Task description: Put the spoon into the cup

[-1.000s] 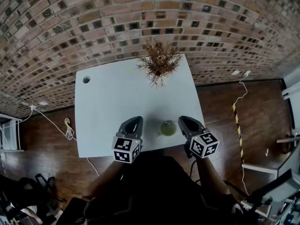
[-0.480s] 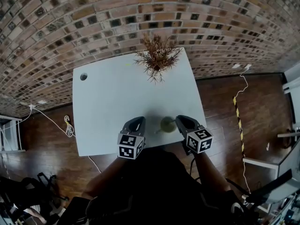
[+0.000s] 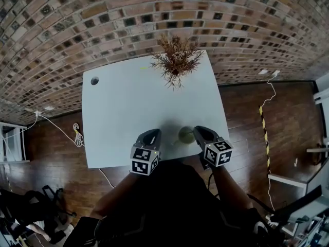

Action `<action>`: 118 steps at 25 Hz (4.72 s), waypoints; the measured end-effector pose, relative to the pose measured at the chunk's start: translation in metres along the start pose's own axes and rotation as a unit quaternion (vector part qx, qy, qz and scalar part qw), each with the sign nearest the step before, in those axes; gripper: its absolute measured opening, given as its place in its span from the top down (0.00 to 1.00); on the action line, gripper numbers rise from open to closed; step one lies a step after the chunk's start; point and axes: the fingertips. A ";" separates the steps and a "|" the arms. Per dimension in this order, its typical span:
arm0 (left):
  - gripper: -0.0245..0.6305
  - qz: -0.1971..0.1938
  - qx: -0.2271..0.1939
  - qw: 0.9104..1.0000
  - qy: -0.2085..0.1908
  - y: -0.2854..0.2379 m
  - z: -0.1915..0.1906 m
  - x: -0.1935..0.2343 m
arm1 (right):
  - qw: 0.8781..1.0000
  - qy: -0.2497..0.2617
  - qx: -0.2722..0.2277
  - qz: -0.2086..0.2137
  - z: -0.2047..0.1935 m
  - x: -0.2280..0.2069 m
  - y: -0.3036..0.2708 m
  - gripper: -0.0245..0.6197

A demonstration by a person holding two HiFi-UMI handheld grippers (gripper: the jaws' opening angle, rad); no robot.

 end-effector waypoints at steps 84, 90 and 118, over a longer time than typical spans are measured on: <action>0.97 0.110 -0.215 0.970 -0.010 0.220 -0.002 -0.107 | 0.974 0.125 -0.184 0.029 0.033 0.101 0.236 0.95; 0.97 0.136 -0.212 0.968 0.017 0.197 0.010 -0.149 | 0.970 0.175 -0.165 0.040 0.043 0.074 0.270 0.95; 0.97 0.130 -0.222 0.966 0.002 0.244 -0.009 -0.191 | 0.966 0.155 -0.199 0.049 0.023 0.095 0.330 0.95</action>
Point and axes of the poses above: the fingertips, and each gripper's own axes: y backward along the fingers, x to its left, z out of its top, and after that the axes turned 11 degrees about x, right-handed
